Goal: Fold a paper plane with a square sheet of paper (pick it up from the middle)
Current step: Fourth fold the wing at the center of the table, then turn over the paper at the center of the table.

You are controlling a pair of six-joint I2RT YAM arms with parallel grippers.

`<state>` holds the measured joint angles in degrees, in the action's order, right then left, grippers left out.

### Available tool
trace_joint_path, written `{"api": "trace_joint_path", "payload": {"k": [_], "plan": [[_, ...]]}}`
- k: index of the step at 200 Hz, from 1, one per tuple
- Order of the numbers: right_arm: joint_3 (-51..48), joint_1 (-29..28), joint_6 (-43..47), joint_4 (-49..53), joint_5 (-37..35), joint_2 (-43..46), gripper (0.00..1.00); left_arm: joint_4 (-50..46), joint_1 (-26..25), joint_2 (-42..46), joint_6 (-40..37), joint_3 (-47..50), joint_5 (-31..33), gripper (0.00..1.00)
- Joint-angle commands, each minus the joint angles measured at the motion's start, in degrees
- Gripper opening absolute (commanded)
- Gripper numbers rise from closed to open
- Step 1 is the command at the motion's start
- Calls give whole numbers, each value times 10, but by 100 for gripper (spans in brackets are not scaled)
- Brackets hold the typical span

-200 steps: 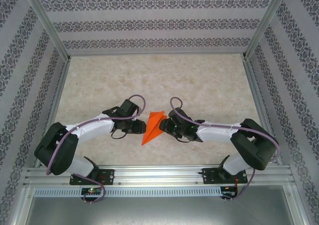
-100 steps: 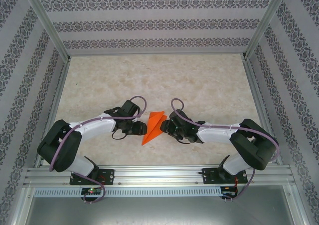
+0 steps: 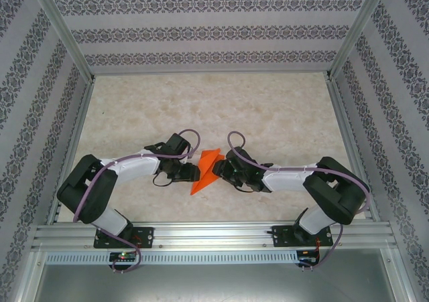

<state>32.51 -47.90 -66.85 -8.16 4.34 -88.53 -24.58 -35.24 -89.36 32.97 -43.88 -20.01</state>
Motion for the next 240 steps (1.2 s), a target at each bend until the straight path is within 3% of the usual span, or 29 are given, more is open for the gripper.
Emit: {"api": "trace_joint_path", "payload": {"k": [1, 49, 139, 167, 240], "plan": [[8, -8, -14, -22, 2, -16, 49, 21, 3, -24, -13, -11, -16, 46], [5, -12, -20, -48, 8, -17, 45, 34, -2, -39, -10, -9, -43, 40], [-15, -27, -42, -58, 9, 10, 42, 47, -14, -47, -1, -19, -64, 41], [-1, -39, -39, 0, -17, 22, 45, 47, -17, -46, 0, -19, -74, 41], [-21, -31, -39, -7, -44, 37, 45, 41, -26, -53, -1, -28, -78, 40]]}}
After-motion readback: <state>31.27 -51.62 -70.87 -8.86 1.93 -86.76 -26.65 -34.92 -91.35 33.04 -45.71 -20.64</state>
